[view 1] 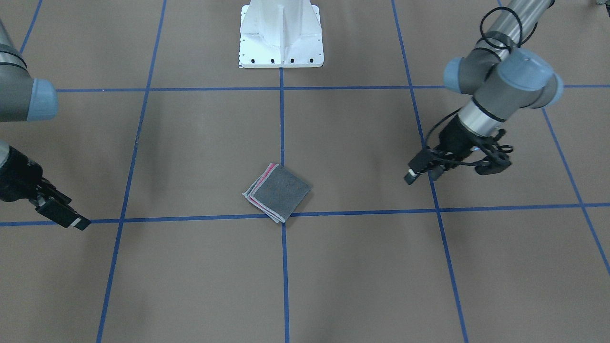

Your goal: Fold towel twice with both arms

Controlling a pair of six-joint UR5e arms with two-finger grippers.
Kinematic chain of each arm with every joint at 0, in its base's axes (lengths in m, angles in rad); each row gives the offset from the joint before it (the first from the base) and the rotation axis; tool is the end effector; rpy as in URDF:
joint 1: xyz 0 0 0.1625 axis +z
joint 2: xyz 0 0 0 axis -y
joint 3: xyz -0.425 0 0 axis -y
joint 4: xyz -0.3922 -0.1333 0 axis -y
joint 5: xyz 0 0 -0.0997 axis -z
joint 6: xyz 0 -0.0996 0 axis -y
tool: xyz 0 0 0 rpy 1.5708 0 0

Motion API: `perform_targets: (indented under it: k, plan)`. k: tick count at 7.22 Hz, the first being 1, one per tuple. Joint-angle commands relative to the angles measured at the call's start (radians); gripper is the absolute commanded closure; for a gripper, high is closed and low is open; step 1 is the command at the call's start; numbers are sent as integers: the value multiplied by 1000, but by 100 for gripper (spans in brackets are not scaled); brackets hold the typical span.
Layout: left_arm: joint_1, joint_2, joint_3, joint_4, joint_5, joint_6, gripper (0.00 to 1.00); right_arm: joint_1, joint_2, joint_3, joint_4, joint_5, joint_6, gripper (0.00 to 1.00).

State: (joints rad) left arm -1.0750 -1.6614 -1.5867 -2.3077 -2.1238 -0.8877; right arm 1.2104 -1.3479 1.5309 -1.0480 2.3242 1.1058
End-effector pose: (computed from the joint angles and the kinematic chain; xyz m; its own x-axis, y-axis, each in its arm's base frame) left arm 0.1942 -0.5294 0.5260 0.6000 0.0197 -0.7998 0.2361 0.9508 0.2006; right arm -0.1515 -0.5869 0.4962 0.4758 0.3350 0.8133 -0.3498 0.9204 -0.1745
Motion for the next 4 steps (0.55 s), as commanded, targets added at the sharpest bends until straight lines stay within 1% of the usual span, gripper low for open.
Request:
perform_targets:
  k: [1,2,3,4]
  plan:
    - [-124,61,4,164,-8,404,0,56,-101,-14,-27,0,-409,0]
    - [-163,55,-4,277,-25,512,0,96,-99,-8,-138,0,-567,0]
    - [-224,52,-4,362,-94,582,0,127,-90,-8,-256,0,-741,0]
    - [-259,51,-3,431,-170,623,0,151,-89,-3,-327,-3,-826,0]
